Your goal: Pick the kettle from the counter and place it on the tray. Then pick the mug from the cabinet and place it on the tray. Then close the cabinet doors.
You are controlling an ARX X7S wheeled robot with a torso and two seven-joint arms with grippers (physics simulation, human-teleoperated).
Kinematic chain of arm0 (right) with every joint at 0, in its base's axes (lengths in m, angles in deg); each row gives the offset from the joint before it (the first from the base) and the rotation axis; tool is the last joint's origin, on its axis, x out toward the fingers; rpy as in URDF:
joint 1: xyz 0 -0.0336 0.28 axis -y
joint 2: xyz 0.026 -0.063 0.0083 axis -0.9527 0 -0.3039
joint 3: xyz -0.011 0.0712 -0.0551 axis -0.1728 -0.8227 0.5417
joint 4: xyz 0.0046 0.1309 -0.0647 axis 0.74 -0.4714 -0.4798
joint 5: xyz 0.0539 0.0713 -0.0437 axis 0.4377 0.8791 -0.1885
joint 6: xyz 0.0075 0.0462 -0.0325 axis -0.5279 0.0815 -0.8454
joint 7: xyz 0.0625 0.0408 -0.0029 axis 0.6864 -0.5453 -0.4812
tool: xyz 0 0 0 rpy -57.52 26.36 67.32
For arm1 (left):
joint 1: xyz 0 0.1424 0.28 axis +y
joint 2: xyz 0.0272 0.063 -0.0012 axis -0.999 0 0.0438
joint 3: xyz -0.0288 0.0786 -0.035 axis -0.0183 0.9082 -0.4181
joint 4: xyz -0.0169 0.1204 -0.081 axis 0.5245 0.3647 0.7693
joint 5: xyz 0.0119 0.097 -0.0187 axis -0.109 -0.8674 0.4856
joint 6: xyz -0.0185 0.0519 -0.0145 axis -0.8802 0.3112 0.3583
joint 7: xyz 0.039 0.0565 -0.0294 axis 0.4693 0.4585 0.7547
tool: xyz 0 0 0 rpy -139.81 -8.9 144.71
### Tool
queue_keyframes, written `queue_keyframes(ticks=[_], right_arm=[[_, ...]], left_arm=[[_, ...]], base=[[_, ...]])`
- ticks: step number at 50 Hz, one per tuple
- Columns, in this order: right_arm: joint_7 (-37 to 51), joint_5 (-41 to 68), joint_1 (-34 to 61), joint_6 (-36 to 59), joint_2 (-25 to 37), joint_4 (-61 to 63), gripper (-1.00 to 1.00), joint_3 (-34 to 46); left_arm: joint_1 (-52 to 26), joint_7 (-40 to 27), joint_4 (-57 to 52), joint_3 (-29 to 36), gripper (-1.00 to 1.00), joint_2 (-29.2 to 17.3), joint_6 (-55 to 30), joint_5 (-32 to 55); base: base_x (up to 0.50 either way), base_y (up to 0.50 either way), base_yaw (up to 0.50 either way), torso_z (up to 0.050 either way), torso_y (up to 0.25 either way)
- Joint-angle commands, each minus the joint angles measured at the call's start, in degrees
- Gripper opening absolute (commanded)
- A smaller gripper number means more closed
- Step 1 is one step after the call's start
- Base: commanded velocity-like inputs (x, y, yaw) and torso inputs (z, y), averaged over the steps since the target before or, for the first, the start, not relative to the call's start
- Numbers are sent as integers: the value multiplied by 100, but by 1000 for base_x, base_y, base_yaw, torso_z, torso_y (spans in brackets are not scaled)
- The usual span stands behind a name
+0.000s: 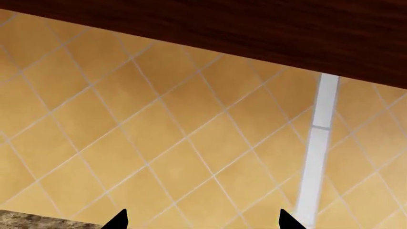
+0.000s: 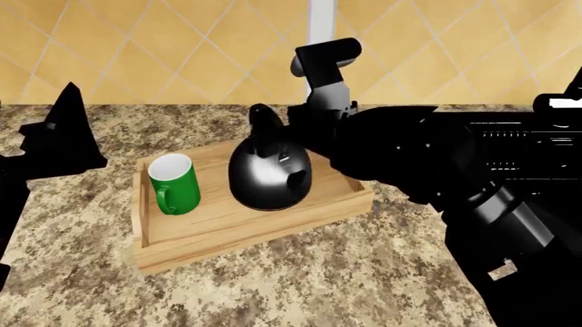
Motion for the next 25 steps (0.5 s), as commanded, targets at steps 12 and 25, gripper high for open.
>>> queue_keyframes(ticks=[12,25], right_arm=[[73,86,138,108,73,152,100,-56],[1135,813,757,630,464,1804,100,-559]], left_arm=[[87,46,41,-40,100,29,44,-42],[51,-15,-40,-92,100,-23,22,85]], base=[[0,0,0,0,0],[0,0,0,0,0]])
